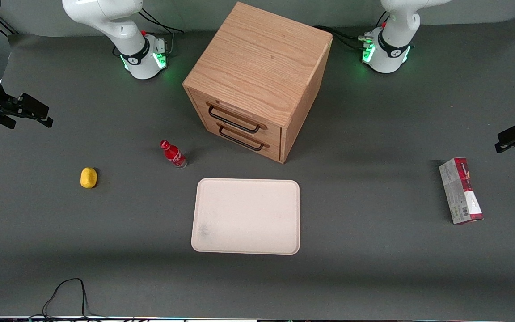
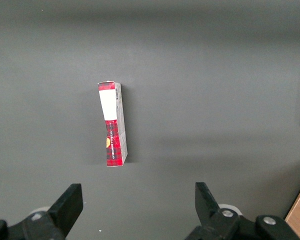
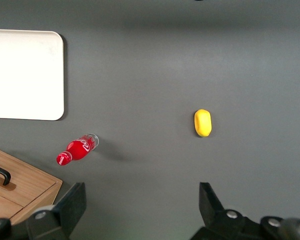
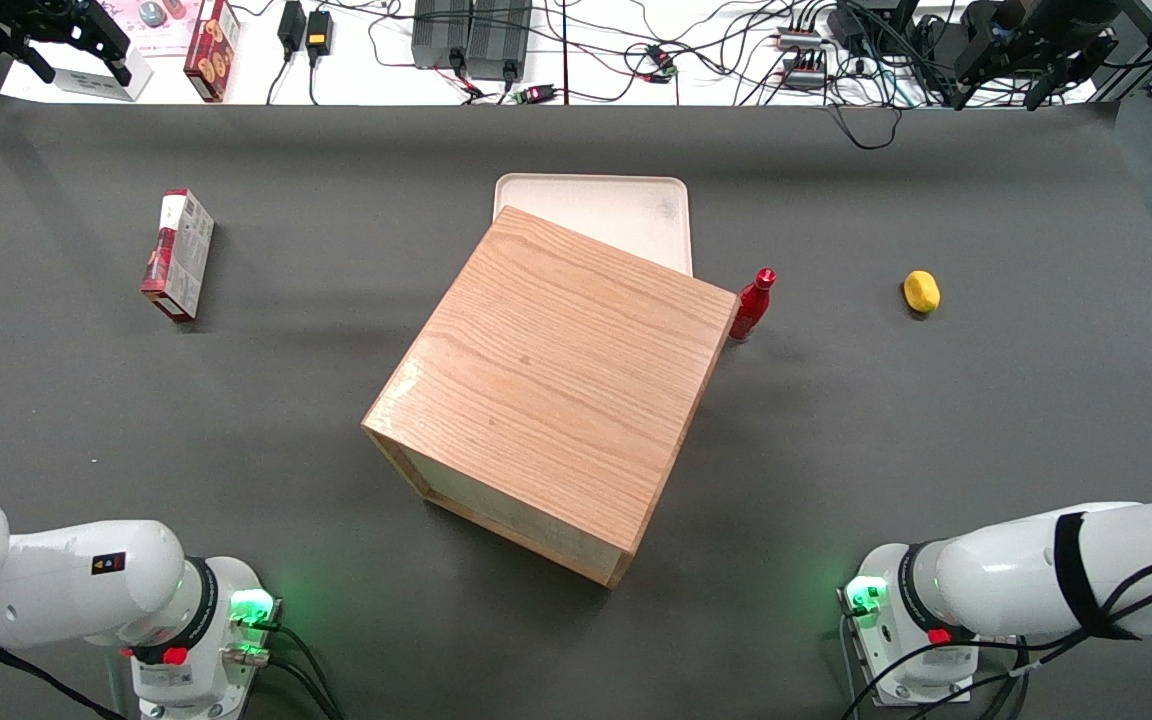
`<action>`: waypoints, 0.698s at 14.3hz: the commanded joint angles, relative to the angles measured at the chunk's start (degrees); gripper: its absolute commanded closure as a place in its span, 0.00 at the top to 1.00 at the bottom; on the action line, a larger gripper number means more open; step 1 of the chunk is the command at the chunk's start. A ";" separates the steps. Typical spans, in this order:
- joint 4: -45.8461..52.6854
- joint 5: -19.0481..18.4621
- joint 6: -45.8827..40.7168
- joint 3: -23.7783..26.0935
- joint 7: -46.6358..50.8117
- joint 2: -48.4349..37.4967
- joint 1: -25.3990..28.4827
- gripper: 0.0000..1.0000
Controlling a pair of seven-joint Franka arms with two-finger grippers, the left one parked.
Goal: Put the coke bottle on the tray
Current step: 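Move the right gripper over the red Coca-Cola bottle lying on the table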
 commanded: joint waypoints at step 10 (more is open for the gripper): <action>-10.72 5.35 8.05 10.69 15.71 3.04 1.01 1.00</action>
